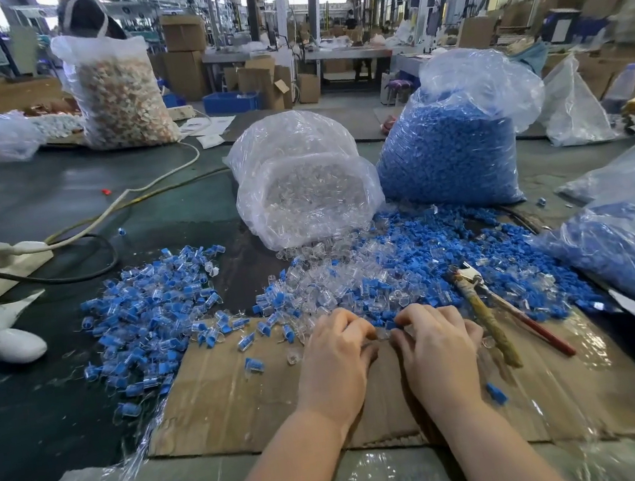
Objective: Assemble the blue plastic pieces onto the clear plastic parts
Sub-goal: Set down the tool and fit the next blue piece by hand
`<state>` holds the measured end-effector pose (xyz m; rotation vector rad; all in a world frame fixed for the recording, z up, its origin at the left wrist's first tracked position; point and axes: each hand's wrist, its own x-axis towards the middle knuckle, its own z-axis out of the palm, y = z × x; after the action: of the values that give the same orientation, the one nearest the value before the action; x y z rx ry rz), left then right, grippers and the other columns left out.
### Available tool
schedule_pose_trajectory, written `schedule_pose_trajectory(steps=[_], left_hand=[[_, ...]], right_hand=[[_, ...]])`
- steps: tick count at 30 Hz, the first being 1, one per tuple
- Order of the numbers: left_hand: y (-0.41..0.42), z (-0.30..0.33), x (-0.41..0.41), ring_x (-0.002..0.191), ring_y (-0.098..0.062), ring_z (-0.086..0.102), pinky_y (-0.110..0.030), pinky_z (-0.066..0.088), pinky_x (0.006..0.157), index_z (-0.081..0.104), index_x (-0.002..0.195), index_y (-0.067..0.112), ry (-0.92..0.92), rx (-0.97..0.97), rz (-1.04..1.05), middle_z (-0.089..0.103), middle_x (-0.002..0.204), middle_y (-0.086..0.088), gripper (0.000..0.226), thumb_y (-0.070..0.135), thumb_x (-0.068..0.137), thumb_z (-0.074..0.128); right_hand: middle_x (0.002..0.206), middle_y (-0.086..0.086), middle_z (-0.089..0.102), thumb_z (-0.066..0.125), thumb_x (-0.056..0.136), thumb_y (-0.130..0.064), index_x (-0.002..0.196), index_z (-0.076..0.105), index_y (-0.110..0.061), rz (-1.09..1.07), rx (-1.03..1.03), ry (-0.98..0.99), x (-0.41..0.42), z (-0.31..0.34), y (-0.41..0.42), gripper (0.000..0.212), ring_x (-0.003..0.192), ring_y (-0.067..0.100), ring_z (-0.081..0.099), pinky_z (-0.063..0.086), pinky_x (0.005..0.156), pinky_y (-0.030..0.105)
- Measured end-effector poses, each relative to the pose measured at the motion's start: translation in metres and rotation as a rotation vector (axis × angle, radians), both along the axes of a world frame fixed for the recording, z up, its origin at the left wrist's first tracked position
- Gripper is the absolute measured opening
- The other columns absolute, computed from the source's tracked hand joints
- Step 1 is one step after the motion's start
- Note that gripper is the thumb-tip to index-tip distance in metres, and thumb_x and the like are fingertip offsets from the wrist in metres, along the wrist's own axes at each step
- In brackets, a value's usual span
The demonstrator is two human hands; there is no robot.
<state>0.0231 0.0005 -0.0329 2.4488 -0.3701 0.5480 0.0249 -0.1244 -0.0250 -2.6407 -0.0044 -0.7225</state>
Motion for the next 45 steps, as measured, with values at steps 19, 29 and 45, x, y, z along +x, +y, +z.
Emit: schedule_pose_trajectory(steps=[19, 29, 45], left_hand=[[0.002, 0.011, -0.009, 0.076, -0.004, 0.054, -0.014, 0.045, 0.077, 0.061, 0.103, 0.015, 0.076, -0.254, 0.054, 0.047, 0.100, 0.006, 0.014, 0.019, 0.089, 0.058], [0.005, 0.007, -0.008, 0.076, 0.007, 0.046, -0.002, 0.035, 0.073, 0.062, 0.108, 0.021, 0.039, -0.229, 0.069, 0.049, 0.082, 0.017, 0.024, 0.011, 0.087, 0.058], [0.006, 0.010, -0.008, 0.080, 0.004, 0.051, 0.002, 0.034, 0.075, 0.064, 0.092, 0.021, 0.129, -0.227, 0.021, 0.055, 0.088, 0.015, 0.010, 0.014, 0.086, 0.063]], right_hand=[[0.089, -0.005, 0.064, 0.063, 0.084, -0.016, 0.093, 0.062, -0.019, 0.075, 0.086, 0.017, -0.005, 0.001, -0.001, 0.010, 0.089, 0.022, 0.054, 0.026, 0.080, 0.034], [0.075, 0.000, 0.059, 0.063, 0.079, -0.005, 0.082, 0.056, -0.011, 0.124, 0.195, -0.027, -0.012, 0.006, 0.000, 0.009, 0.067, 0.026, 0.056, 0.032, 0.058, 0.028], [0.081, -0.001, 0.058, 0.065, 0.082, -0.004, 0.081, 0.061, -0.009, 0.253, 0.219, -0.035, -0.008, 0.005, -0.004, 0.006, 0.078, 0.019, 0.053, 0.041, 0.070, 0.028]])
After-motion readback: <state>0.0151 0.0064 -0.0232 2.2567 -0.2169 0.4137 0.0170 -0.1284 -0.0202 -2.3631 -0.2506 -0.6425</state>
